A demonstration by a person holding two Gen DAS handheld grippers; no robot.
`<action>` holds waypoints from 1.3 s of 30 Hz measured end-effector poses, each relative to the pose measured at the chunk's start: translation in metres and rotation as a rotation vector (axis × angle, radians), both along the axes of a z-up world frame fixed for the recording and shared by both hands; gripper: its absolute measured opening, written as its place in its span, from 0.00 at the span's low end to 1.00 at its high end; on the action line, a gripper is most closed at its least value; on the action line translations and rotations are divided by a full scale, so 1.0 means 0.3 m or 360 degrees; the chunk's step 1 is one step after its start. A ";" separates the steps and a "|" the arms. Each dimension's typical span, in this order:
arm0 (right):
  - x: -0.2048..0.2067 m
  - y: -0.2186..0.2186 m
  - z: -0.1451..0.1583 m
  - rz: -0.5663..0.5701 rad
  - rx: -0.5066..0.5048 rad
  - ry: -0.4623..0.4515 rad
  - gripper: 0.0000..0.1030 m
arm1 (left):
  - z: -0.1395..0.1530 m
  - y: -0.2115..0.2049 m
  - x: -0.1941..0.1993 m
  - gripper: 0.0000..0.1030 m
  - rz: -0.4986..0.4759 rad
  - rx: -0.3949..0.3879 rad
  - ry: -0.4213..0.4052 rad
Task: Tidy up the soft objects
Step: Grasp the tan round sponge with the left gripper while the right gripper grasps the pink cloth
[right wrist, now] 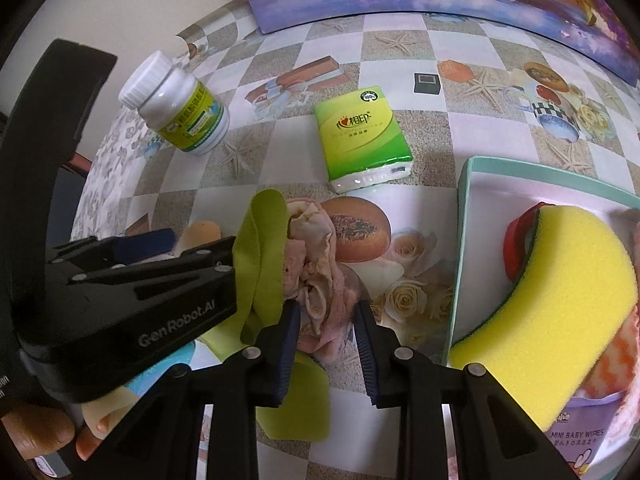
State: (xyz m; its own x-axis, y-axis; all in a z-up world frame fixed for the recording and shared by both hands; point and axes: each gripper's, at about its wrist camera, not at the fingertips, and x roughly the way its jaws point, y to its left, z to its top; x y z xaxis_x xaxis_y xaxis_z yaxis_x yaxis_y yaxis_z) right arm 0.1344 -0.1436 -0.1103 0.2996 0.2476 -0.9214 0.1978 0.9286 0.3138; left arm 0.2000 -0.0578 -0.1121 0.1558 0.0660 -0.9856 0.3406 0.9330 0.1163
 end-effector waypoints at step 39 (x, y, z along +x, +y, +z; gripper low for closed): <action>-0.056 -0.084 0.140 -0.0114 0.0045 -0.0140 0.10 | 0.065 0.135 0.027 0.43 0.0102 -0.0173 -0.0050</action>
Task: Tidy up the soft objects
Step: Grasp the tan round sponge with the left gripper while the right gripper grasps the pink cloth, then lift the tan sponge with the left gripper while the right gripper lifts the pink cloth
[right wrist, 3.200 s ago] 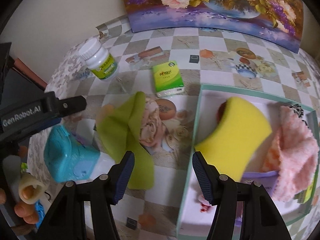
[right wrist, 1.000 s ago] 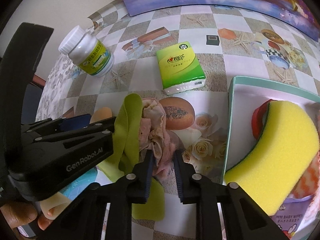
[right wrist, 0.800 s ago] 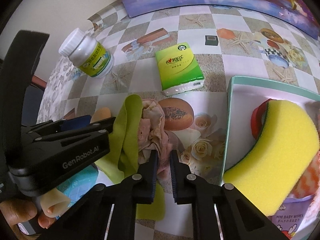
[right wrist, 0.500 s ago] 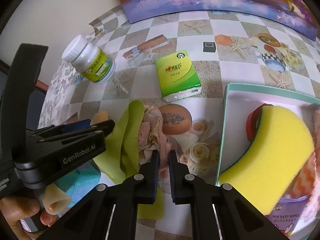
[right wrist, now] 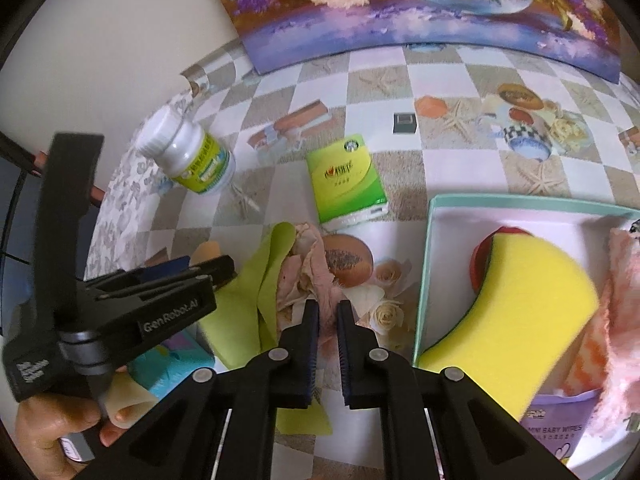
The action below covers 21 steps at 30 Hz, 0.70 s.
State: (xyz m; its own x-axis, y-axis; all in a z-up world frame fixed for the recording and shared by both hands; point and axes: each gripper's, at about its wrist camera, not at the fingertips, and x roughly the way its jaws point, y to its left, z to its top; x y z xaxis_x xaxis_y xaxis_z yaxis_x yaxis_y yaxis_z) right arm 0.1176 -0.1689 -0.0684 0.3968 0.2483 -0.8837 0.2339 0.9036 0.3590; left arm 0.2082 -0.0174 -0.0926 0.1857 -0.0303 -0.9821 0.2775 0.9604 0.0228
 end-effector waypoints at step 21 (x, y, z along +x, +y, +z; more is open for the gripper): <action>-0.034 -0.051 0.104 -0.0078 -0.0009 -0.0121 0.09 | 0.081 -0.008 -0.012 0.43 0.0030 -0.0095 -0.0069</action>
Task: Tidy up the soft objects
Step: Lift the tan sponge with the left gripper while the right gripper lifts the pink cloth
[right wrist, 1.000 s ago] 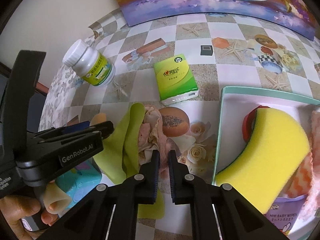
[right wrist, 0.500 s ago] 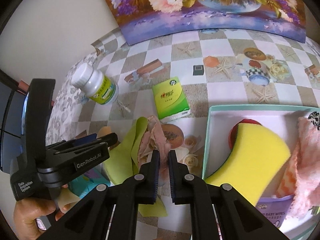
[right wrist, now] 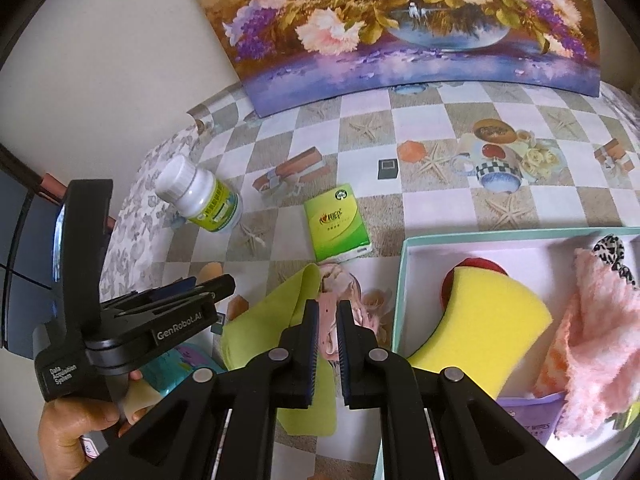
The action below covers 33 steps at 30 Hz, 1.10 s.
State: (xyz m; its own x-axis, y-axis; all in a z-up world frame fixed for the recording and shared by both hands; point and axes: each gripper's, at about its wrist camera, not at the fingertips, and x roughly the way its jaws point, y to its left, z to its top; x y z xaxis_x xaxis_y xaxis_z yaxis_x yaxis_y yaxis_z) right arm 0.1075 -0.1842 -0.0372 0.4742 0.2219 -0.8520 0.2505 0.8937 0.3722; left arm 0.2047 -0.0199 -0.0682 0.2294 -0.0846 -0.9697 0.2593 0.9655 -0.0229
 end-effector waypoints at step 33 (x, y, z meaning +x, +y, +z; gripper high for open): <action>0.076 0.058 -0.186 0.0122 -0.0127 0.0193 0.32 | 0.065 0.026 0.004 0.43 0.0036 -0.0079 -0.0069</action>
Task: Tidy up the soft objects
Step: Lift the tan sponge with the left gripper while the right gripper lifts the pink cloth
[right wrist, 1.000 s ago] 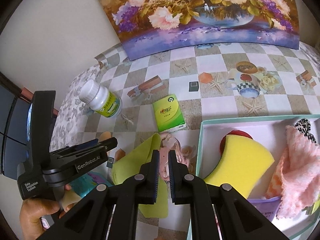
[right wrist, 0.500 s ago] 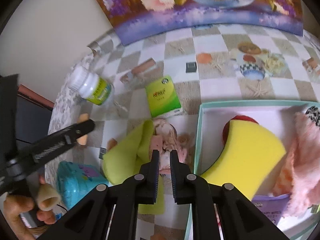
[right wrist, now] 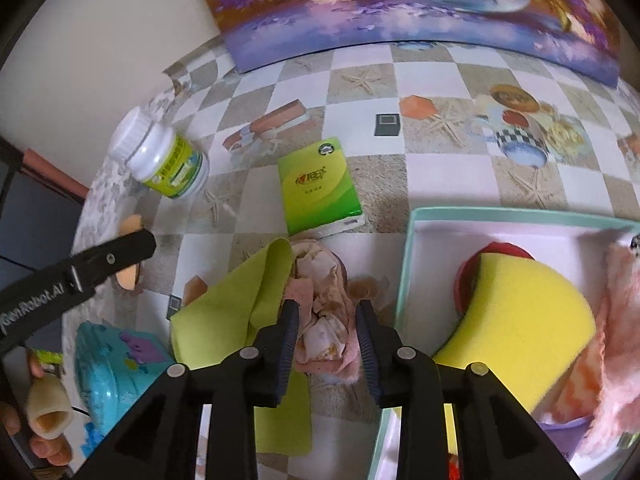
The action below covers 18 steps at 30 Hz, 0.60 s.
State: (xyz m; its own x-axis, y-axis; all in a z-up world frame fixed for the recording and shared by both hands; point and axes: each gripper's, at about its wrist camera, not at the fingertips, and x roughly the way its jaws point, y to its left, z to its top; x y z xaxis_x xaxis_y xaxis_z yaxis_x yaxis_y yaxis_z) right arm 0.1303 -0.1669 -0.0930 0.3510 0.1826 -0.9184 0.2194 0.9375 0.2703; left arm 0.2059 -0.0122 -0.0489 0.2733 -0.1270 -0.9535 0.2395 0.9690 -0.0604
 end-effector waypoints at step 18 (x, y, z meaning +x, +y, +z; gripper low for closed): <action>-0.056 -0.036 0.180 -0.0034 -0.0066 -0.0258 0.04 | 0.094 -0.012 -0.021 0.43 -0.0008 -0.0037 -0.0109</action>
